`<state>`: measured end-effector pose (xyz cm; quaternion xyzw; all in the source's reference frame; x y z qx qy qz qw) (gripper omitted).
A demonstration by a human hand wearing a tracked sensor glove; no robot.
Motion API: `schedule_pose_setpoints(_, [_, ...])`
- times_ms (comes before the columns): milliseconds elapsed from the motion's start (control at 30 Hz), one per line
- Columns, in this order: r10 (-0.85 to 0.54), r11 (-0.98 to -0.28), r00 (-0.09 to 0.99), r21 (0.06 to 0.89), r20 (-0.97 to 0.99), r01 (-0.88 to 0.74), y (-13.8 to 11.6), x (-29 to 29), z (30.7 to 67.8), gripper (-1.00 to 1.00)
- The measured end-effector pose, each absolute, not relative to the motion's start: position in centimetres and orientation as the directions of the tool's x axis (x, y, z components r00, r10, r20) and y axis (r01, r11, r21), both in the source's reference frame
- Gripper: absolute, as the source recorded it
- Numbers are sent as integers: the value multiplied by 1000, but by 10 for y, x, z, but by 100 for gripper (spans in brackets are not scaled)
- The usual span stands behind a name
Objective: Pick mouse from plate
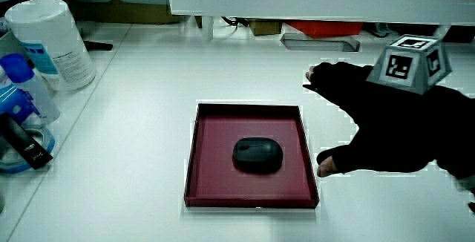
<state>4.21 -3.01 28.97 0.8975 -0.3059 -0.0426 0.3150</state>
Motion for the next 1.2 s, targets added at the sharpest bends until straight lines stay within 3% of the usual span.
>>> schedule_pose_setpoints(333, [-568, -685, 821, 525, 49, -505, -57, 9, 330, 0])
schedule_pose_setpoints(400, [-572, -636, 817, 590, 72, -498, -62, 3, 342, 0])
schedule_pose_setpoints(667, [-545, -526, 825, 704, 151, -477, -82, -17, 386, 0])
schedule_pose_setpoints(1200, [-490, -418, 848, 800, 201, -431, -95, -35, 447, 0])
